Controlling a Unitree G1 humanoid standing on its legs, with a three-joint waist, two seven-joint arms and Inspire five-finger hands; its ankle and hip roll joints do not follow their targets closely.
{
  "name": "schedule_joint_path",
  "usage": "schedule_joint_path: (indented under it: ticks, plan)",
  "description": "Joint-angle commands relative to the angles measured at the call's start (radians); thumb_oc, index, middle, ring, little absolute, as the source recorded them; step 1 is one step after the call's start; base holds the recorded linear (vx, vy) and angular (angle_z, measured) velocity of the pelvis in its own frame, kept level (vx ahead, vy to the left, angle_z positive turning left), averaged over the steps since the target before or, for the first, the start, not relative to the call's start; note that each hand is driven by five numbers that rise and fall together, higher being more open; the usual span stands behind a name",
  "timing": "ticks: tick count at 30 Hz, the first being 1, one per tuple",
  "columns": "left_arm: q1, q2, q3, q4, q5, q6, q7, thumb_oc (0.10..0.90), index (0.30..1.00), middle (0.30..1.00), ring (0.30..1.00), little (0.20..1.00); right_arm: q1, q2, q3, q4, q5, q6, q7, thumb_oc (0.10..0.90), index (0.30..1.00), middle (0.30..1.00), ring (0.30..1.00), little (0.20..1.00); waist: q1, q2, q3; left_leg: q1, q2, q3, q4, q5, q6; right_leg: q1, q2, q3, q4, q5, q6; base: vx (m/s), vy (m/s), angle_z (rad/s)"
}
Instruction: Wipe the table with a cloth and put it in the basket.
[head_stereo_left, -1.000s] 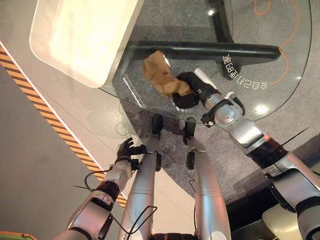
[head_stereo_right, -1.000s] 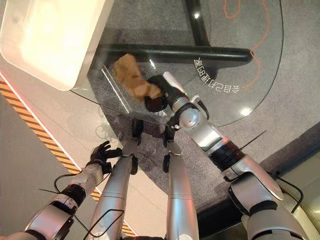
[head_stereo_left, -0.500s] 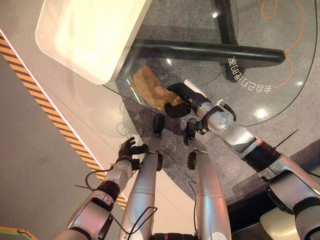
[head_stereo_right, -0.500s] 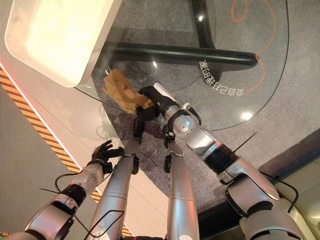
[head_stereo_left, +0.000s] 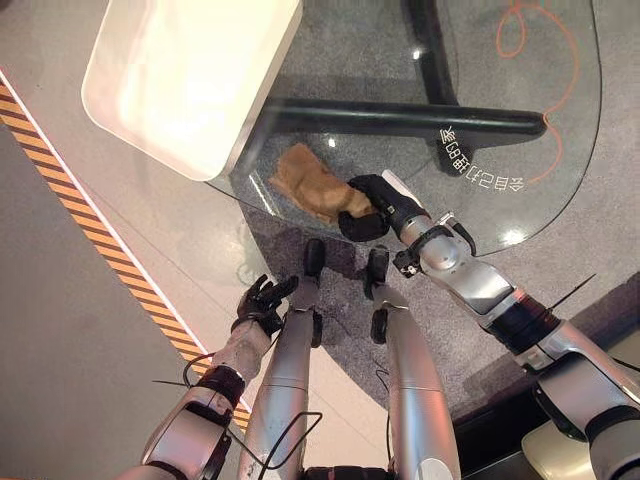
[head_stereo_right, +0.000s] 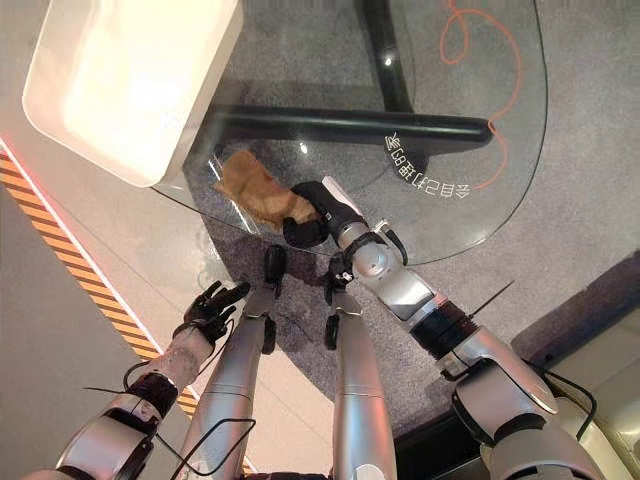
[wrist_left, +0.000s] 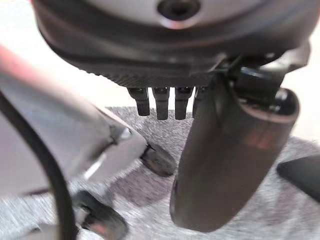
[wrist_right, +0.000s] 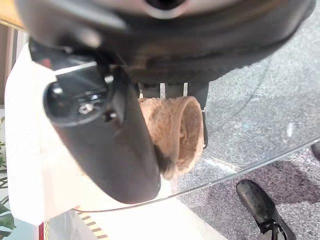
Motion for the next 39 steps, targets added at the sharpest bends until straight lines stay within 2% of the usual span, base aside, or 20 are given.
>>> schedule_joint_path:
  ticks: [1, 5, 9, 11, 15, 18, 21, 23, 26, 32, 36, 39]
  plan:
    - [0.246, 0.012, 0.055, 0.059, -0.123, -0.127, -0.294, 0.8, 0.9, 0.9, 0.9, 0.9, 0.073, 0.001, -0.117, -0.164, 0.061, -0.185, 0.024, 0.1, 0.3, 0.3, 0.3, 0.2, 0.01, 0.018, -0.022, 0.074, -0.056, 0.024, 0.015, -0.099, 0.045, 0.062, 0.024, -0.053, -0.11, 0.042, 0.031, -0.04, -0.022, 0.04]
    - [0.359, 0.037, 0.079, -0.009, -0.164, -0.133, -0.441, 0.8, 0.9, 0.9, 0.9, 0.9, 0.134, -0.014, -0.177, -0.186, 0.051, -0.19, 0.061, 0.1, 0.3, 0.3, 0.3, 0.2, 0.024, 0.042, -0.022, 0.118, -0.053, 0.027, -0.007, -0.097, 0.042, 0.104, 0.021, -0.061, -0.113, 0.028, 0.026, -0.05, -0.009, 0.0]
    - [0.419, 0.055, 0.086, -0.124, -0.155, -0.087, -0.477, 0.8, 0.9, 0.9, 0.9, 0.9, 0.169, -0.039, -0.227, -0.216, 0.056, -0.161, 0.08, 0.1, 0.3, 0.3, 0.3, 0.2, 0.036, 0.064, -0.022, 0.169, -0.05, 0.022, -0.026, -0.093, 0.045, 0.154, 0.021, -0.068, -0.114, 0.013, 0.02, -0.04, -0.01, 0.01]
    - [0.429, 0.059, 0.09, -0.146, -0.163, -0.074, -0.495, 0.8, 0.9, 0.9, 0.9, 0.9, 0.18, -0.043, -0.237, -0.214, 0.052, -0.166, 0.084, 0.1, 0.3, 0.3, 0.3, 0.2, 0.038, 0.068, -0.022, 0.18, -0.051, 0.021, -0.029, -0.093, 0.046, 0.165, 0.021, -0.07, -0.116, 0.01, 0.019, -0.03, -0.027, 0.02]
    - [0.478, 0.065, 0.086, -0.291, -0.196, -0.009, -0.52, 0.8, 0.9, 0.9, 0.9, 0.9, 0.22, -0.052, -0.274, -0.228, 0.067, -0.191, 0.096, 0.1, 0.3, 0.3, 0.3, 0.2, 0.046, 0.077, -0.022, 0.224, -0.051, 0.016, -0.038, -0.093, 0.05, 0.213, 0.02, -0.079, -0.123, 0.003, 0.015, -0.03, -0.06, 0.03]
    - [0.508, 0.082, 0.071, -0.417, -0.228, 0.048, -0.529, 0.8, 0.9, 0.9, 0.9, 0.9, 0.242, -0.057, -0.301, -0.262, 0.141, -0.229, 0.133, 0.1, 0.3, 0.3, 0.3, 0.2, 0.048, 0.082, -0.022, 0.243, -0.052, 0.013, -0.034, -0.098, 0.051, 0.239, 0.018, -0.081, -0.122, -0.004, 0.012, -0.02, -0.046, 0.02]
    - [0.526, 0.101, 0.056, -0.508, -0.265, 0.085, -0.567, 0.8, 0.9, 0.9, 0.9, 0.9, 0.263, -0.049, -0.32, -0.305, 0.276, -0.283, 0.228, 0.1, 0.3, 0.3, 0.3, 0.2, 0.048, 0.084, -0.022, 0.254, -0.051, 0.012, -0.024, -0.102, 0.053, 0.256, 0.016, -0.082, -0.116, -0.008, 0.01, 0.0, -0.038, 0.04]
    - [0.529, 0.113, 0.046, -0.557, -0.298, 0.089, -0.599, 0.8, 0.9, 0.9, 0.9, 0.9, 0.28, -0.032, -0.325, -0.35, 0.367, -0.321, 0.311, 0.1, 0.3, 0.3, 0.3, 0.2, 0.045, 0.084, -0.022, 0.257, -0.051, 0.013, -0.015, -0.106, 0.055, 0.261, 0.016, -0.079, -0.111, -0.011, 0.01, 0.01, -0.029, 0.04]
    - [0.528, 0.129, 0.037, -0.623, -0.345, 0.087, -0.659, 0.8, 0.9, 0.9, 0.9, 0.9, 0.304, 0.0, -0.329, -0.409, 0.408, -0.361, 0.397, 0.1, 0.3, 0.3, 0.3, 0.2, 0.042, 0.084, -0.022, 0.251, -0.05, 0.014, -0.003, -0.109, 0.058, 0.258, 0.016, -0.073, -0.103, -0.01, 0.012, 0.01, -0.037, 0.0]
    - [0.515, 0.13, 0.028, -0.724, -0.396, 0.067, -0.73, 0.8, 0.9, 0.9, 0.9, 0.9, 0.339, 0.026, -0.342, -0.485, 0.435, -0.398, 0.496, 0.1, 0.3, 0.3, 0.3, 0.2, 0.032, 0.076, -0.022, 0.236, -0.047, 0.019, 0.008, -0.113, 0.065, 0.246, 0.023, -0.058, -0.1, -0.005, 0.012, 0.0, -0.006, 0.0]
    - [0.504, 0.132, 0.025, -0.766, -0.405, 0.053, -0.734, 0.8, 0.9, 0.9, 0.9, 0.9, 0.37, 0.031, -0.359, -0.521, 0.45, -0.426, 0.578, 0.1, 0.3, 0.3, 0.3, 0.2, 0.023, 0.067, -0.022, 0.224, -0.046, 0.024, 0.01, -0.113, 0.068, 0.238, 0.028, -0.05, -0.104, 0.0, 0.013, 0.0, 0.0, 0.0]
    - [0.49, 0.135, 0.029, -0.788, -0.439, 0.051, -0.744, 0.8, 0.9, 0.9, 0.9, 0.9, 0.39, 0.025, -0.361, -0.536, 0.409, -0.432, 0.603, 0.1, 0.3, 0.3, 0.3, 0.2, 0.016, 0.059, -0.022, 0.22, -0.045, 0.027, 0.01, -0.112, 0.068, 0.236, 0.032, -0.044, -0.109, 0.004, 0.014, 0.0, 0.0, 0.0]
